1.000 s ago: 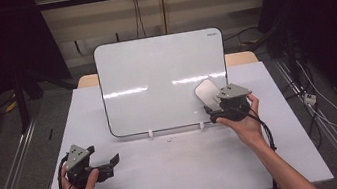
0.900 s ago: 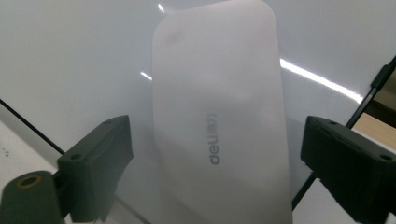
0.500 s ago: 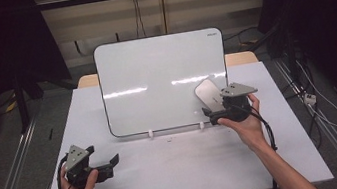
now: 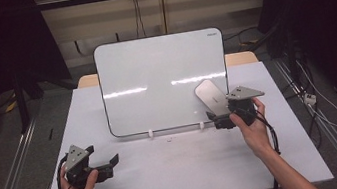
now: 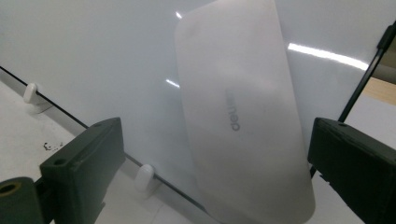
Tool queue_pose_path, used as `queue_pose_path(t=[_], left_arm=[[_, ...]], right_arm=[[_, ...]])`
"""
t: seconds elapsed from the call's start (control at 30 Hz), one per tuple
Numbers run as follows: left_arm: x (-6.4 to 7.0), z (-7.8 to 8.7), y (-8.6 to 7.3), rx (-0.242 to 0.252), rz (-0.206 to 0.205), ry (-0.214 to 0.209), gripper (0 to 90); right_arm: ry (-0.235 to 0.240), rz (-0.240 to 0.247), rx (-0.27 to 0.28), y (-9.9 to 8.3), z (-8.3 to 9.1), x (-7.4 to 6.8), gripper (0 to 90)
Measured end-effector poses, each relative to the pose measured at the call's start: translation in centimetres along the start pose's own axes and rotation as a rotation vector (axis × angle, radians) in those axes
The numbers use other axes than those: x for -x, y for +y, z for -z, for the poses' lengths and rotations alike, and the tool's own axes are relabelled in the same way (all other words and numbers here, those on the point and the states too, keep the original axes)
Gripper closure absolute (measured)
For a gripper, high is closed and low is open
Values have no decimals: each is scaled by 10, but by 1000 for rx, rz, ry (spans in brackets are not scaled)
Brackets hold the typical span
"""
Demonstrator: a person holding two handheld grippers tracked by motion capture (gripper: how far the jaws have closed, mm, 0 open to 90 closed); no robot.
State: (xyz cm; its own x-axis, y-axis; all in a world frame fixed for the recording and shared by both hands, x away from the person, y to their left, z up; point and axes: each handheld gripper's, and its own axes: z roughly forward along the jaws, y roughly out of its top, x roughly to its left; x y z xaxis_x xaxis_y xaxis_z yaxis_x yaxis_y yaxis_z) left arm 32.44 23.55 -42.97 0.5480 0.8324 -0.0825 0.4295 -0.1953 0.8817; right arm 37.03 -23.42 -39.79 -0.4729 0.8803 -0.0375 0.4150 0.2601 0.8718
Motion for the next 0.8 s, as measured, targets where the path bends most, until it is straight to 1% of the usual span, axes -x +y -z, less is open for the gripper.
queue_pose_path(t=[0.1,0.13,0.17,0.27,0.4,0.47,0.67,0.8], left_arm=[[2,1,0,0,-7,1,49],[2,1,0,1,-9,1,49],[3,1,0,2,-6,-2,49],[3,1,0,2,-7,0,48],[3,1,0,5,-6,2,49],[3,1,0,4,-4,3,49],[3,1,0,4,-6,3,49],[3,2,1,9,-3,12,48]], right_arm=[[16,-22,0,-1,3,0,45],[21,-22,-1,-2,4,-1,44],[17,-22,-7,-3,6,-1,44],[1,-22,-1,-7,10,-3,47],[-19,-39,5,-13,15,-4,50],[-34,-38,6,-17,18,-4,58],[-51,-62,26,-28,26,-3,69],[-68,-67,31,-34,32,0,76]])
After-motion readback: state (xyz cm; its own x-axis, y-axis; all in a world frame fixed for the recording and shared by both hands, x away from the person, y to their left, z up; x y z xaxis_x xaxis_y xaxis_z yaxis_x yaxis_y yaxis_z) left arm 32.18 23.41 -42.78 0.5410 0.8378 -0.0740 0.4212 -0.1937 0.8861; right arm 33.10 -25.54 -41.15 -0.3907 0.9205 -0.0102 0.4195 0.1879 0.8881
